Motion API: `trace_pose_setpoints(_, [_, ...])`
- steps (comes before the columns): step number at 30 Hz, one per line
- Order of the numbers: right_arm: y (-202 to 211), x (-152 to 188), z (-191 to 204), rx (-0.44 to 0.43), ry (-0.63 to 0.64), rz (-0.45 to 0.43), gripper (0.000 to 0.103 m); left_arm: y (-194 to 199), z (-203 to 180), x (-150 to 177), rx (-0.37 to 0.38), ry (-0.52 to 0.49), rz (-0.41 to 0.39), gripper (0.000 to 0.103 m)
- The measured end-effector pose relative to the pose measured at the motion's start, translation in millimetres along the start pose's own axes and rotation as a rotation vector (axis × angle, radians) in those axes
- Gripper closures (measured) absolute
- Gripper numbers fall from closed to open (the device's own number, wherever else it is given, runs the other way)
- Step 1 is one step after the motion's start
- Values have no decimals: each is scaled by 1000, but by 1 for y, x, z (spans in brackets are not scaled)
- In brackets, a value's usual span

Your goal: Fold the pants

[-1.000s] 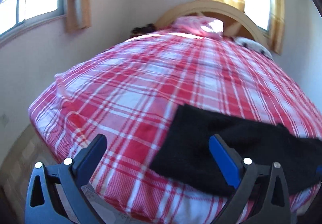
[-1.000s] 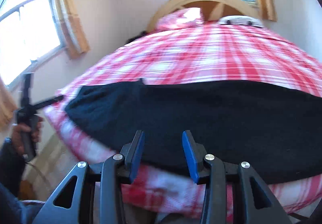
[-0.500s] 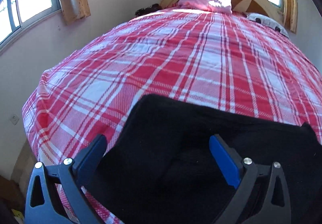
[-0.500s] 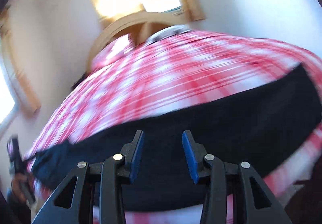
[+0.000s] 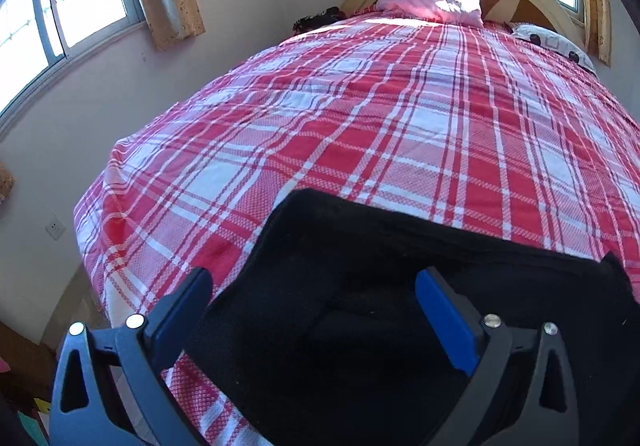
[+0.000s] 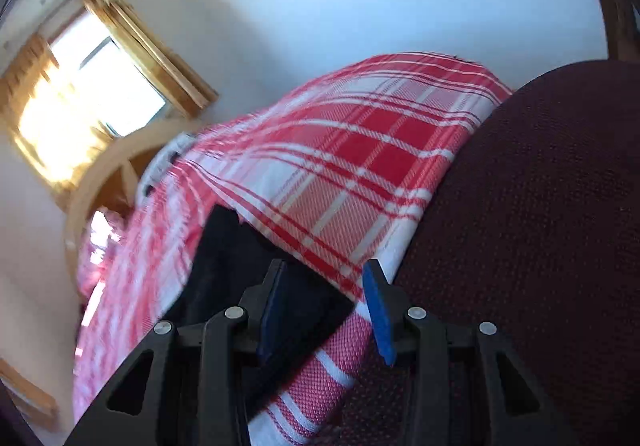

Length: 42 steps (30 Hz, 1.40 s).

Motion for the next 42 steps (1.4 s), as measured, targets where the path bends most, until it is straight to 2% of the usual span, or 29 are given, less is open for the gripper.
trace_pose_setpoints(3, [-10,-4,-3,-80,-16,47,53,15,-12,-9,40,21,-37,0])
trace_pose_setpoints(6, [-27,-2,0,-80,29,91,52,27,-24,-15,70,5,-63,0])
trace_pose_setpoints(8, [-38,6,6,-113,24,150,52,32,-28,-15,67,-16,-68,0])
trace_pose_setpoints(14, [-46,25,23,-22,214,258,44,31,-26,-8,82,15,-36,0])
trace_pose_setpoints(17, [-40,36,29,-47,186,317,44,32,-30,-4,102,24,-27,0])
trace_pose_setpoints(19, [-38,39,32,-75,184,326,45,35,-33,-2,111,17,-29,0])
trace_pose_setpoints(21, [-36,44,35,-103,182,320,50,36,-36,-1,127,13,-27,0])
trace_pose_setpoints(23, [-36,44,30,-69,173,282,65,38,-38,1,142,13,-26,0])
trace_pose_setpoints(24, [-37,43,27,-67,139,262,87,39,-38,1,149,16,-27,0])
trace_pose_setpoints(25, [-38,42,21,-95,61,250,93,41,-38,1,155,18,-29,0])
trace_pose_setpoints(28, [-38,39,16,-161,-39,195,93,44,-35,1,164,16,-40,0])
trace_pose_setpoints(32, [-22,37,35,-220,-31,159,93,44,-21,-1,139,28,-62,0])
trace_pose_setpoints(34, [-4,31,64,-252,62,111,93,43,-16,0,138,36,-62,0])
trace_pose_setpoints(36, [15,34,105,-275,215,80,93,40,-13,3,146,48,-48,0])
trace_pose_setpoints(40, [46,66,185,-391,437,95,93,38,-16,9,173,55,-35,0])
trace_pose_setpoints(42, [59,84,208,-427,510,106,93,39,-19,11,190,45,-38,0])
Point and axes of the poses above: each gripper's, at about its wrist camera, not at the fingertips, and y roughly against the way its jaws point, z to its left, x to its underside, the point moved 8 cm from there along -y, roughly the way its jaws point, and after that the axes turned 6 degrees about -z, right-handed, at the moved point
